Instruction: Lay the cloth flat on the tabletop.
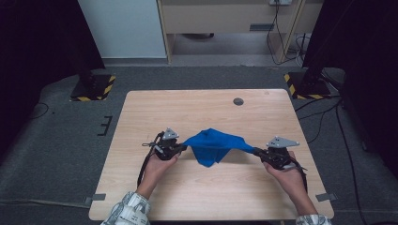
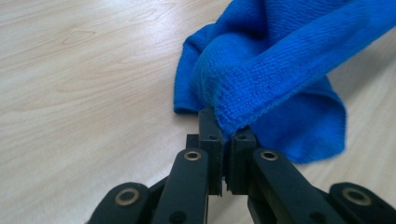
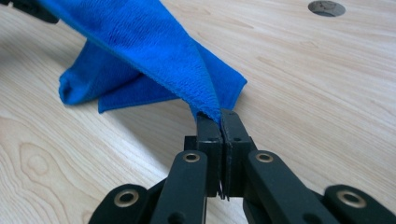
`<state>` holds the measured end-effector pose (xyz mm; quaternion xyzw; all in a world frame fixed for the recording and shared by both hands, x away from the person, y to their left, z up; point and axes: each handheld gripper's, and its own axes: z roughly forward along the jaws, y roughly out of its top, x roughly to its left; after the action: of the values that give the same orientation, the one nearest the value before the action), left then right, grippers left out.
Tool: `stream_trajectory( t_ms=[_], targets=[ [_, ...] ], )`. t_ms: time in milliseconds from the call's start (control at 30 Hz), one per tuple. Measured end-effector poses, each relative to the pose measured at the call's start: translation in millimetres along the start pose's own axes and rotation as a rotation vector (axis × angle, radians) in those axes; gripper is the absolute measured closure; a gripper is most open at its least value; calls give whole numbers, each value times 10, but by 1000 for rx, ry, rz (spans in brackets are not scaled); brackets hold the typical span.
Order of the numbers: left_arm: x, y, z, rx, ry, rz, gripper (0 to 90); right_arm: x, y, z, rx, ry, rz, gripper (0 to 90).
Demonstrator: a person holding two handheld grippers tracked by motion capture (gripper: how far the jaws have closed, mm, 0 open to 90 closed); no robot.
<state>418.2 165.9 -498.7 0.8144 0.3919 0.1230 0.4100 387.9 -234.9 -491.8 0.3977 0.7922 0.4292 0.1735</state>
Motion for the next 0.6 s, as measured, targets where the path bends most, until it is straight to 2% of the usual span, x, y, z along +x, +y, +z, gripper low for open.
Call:
stream_trajectory(
  t_ms=[133,233,400,500,600],
  targets=[
    [-55,-68,-126,-9,2,-5,867,36,42,2,-14,7,-5,885],
    [-89,-130,-246,-24,-10,-33,865,40,59,-4,-25,18,-7,884],
    [-208,-206,-416,-34,-5,-17,866,85,72,29,-16,28,-30,884],
    [-234,-200,-447,-36,-4,-15,866,114,84,8,-19,33,-39,884],
    [-207,-145,-444,-53,-1,-23,866,130,108,-55,-40,31,-25,884]
  ],
)
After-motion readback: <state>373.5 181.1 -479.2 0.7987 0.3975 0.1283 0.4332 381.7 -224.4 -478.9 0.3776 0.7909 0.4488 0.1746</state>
